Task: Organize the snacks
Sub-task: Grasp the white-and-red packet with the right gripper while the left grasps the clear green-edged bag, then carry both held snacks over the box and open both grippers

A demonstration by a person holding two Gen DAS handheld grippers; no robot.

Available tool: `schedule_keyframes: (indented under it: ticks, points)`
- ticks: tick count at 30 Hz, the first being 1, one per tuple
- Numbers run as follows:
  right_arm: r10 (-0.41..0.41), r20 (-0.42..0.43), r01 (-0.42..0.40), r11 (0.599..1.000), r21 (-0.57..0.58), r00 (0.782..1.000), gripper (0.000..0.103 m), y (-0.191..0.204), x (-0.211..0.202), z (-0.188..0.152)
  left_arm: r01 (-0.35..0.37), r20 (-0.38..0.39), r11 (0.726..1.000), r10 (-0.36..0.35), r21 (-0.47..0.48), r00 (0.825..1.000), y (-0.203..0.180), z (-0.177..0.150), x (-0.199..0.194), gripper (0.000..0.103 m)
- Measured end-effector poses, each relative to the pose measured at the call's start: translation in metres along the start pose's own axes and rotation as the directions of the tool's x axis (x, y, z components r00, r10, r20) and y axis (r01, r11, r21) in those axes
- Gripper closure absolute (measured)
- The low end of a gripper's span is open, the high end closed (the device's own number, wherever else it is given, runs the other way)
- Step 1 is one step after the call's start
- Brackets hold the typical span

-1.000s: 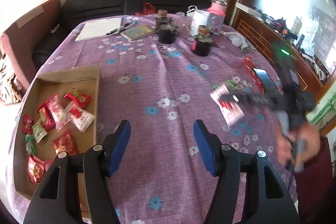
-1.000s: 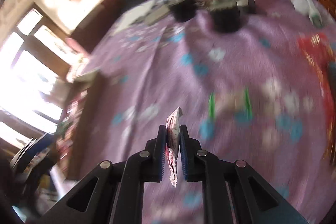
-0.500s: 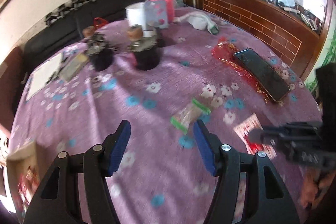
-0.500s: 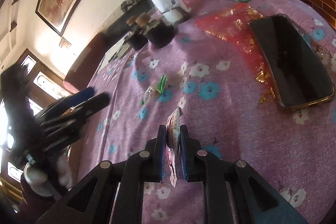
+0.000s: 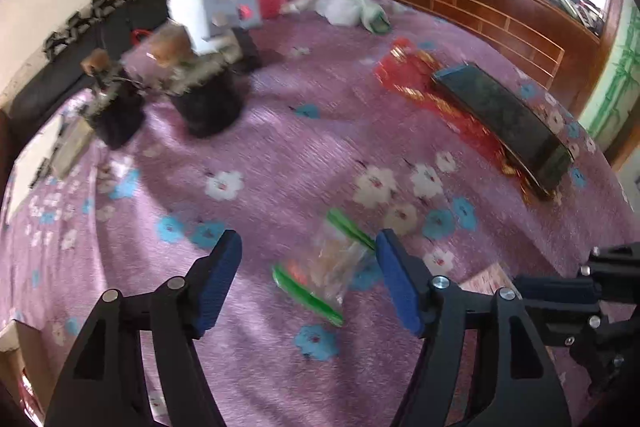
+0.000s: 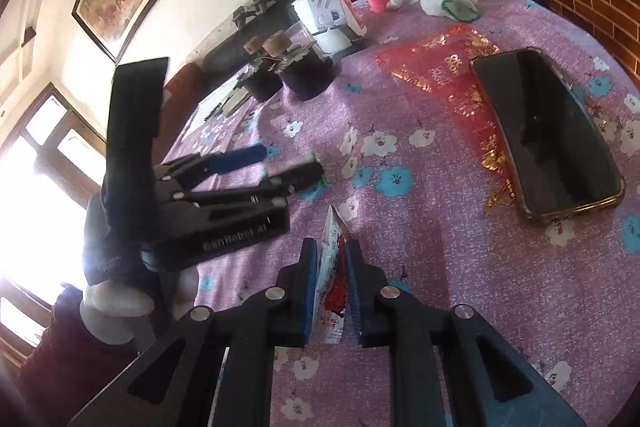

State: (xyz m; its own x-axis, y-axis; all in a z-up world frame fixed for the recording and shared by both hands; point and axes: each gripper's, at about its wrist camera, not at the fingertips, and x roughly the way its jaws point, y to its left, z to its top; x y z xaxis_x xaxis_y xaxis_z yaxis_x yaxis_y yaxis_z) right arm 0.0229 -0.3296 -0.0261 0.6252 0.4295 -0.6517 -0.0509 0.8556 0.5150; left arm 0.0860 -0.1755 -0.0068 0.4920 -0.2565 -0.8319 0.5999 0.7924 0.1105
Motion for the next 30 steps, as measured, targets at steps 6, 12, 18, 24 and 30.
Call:
schedule_keyframes:
  ticks: [6,12,18,24,30]
  points:
    - [-0.047,-0.001,0.047,0.999,-0.009,0.999,0.066,-0.001,0.002,0.001,0.001,-0.005,1.0,-0.001,0.02,1.0,-0.007,-0.002,0.003,0.039]
    - [-0.064,-0.026,0.063,0.997,-0.044,0.998,0.067,0.004,0.01,-0.002,-0.008,-0.002,1.0,0.008,0.007,1.0,-0.009,0.001,0.007,0.045]
    - [-0.134,-0.045,0.127,0.984,-0.127,0.99,0.089,0.016,0.019,-0.007,-0.002,-0.006,1.0,0.002,0.025,1.0,-0.019,-0.004,0.001,0.066]
    - [-0.105,-0.048,0.099,0.989,-0.105,0.993,0.09,0.013,0.017,-0.007,-0.003,0.01,0.999,0.004,-0.048,1.0,-0.003,-0.015,-0.027,0.066]
    - [-0.046,-0.004,0.045,0.989,-0.138,0.999,0.09,0.022,0.01,-0.009,-0.054,0.069,0.989,0.064,-0.141,0.996,0.017,-0.046,-0.093,0.066]
